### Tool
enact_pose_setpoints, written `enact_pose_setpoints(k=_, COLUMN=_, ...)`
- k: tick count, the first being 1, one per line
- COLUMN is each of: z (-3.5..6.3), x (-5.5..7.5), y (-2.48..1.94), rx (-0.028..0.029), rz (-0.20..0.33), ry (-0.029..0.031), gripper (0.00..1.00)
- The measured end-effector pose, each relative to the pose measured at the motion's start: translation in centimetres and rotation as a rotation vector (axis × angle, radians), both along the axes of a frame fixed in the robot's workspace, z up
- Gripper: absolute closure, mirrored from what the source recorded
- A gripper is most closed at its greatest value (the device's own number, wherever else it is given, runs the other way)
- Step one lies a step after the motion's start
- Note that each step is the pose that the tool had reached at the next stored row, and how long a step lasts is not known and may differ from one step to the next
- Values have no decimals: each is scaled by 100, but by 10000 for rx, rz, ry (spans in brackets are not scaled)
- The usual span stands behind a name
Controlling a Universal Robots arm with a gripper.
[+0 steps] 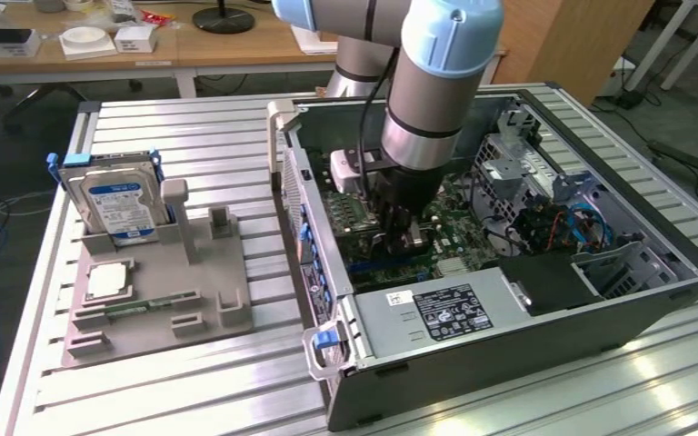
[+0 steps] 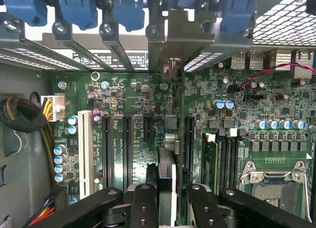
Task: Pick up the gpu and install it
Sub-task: 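Insert the gpu into the slot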
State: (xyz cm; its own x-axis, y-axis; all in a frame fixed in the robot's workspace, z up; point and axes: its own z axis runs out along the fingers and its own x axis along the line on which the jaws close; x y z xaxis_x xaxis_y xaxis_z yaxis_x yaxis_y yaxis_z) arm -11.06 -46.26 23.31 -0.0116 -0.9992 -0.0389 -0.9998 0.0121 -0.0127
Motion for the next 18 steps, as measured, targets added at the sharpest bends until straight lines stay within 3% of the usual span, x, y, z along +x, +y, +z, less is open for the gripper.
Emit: enact_pose_setpoints(k=18, z=-47, x=0, y=-3, rx=-4, rz=1, ry=2, gripper=73)
